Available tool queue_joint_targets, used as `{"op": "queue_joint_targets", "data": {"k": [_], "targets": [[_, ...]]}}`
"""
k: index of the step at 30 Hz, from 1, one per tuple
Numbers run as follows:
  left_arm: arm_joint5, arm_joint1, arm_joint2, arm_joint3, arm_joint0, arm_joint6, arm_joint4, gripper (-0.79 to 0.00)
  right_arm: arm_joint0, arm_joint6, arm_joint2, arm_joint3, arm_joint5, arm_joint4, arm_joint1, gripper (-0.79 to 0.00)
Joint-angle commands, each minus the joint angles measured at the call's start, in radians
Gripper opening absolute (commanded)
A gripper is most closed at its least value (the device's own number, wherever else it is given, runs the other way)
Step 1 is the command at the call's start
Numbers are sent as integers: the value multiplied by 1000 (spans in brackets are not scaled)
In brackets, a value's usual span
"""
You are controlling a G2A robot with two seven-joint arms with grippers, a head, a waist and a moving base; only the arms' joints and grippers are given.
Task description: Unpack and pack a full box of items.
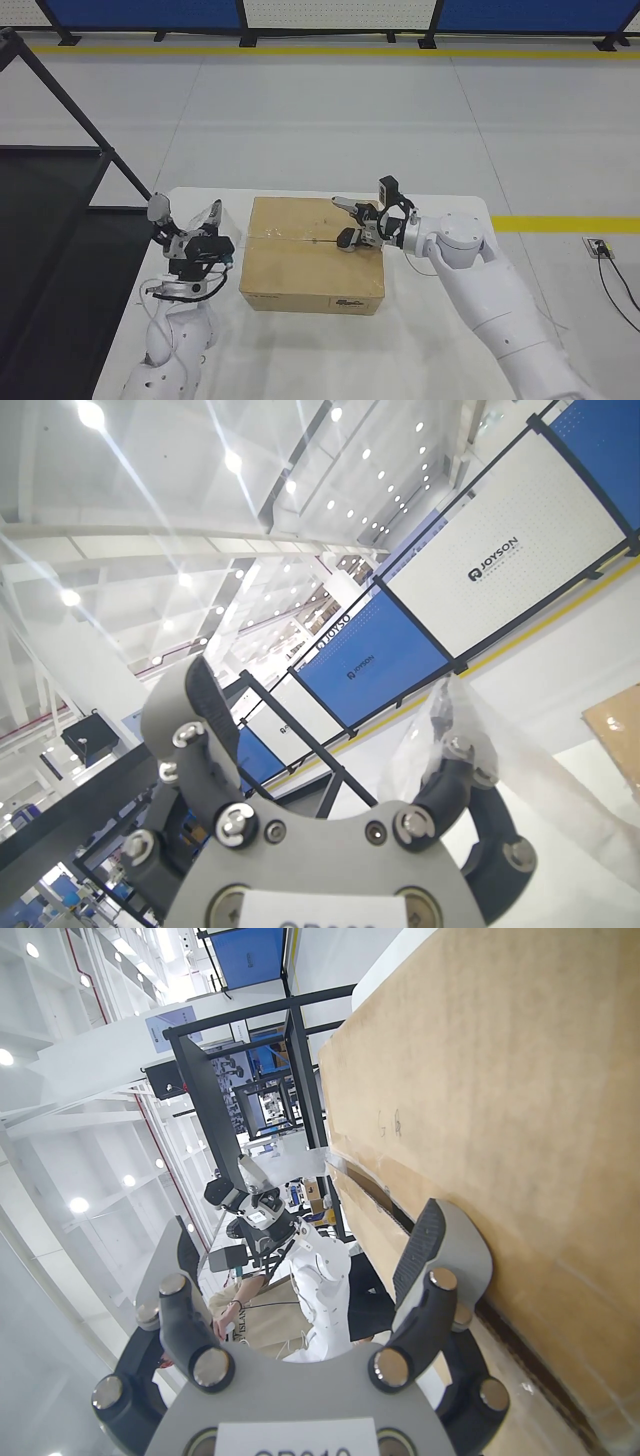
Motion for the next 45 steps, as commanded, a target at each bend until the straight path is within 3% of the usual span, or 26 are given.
{"op": "queue_joint_targets", "data": {"k": [1,22,33,45], "targets": [[-12,-2,15,-8,-4,-5,22,0,-3,1,0,-4,1,-2,1,0],[-100,-32,162,-17,-47,-59,154,0,-42,3,35,-62,14,-13,19,0],[-132,-50,220,39,-93,-87,195,0,-117,-11,98,-172,80,-39,49,0],[-138,-72,278,103,-130,-105,227,0,-116,1,93,-170,107,-40,56,0]]}}
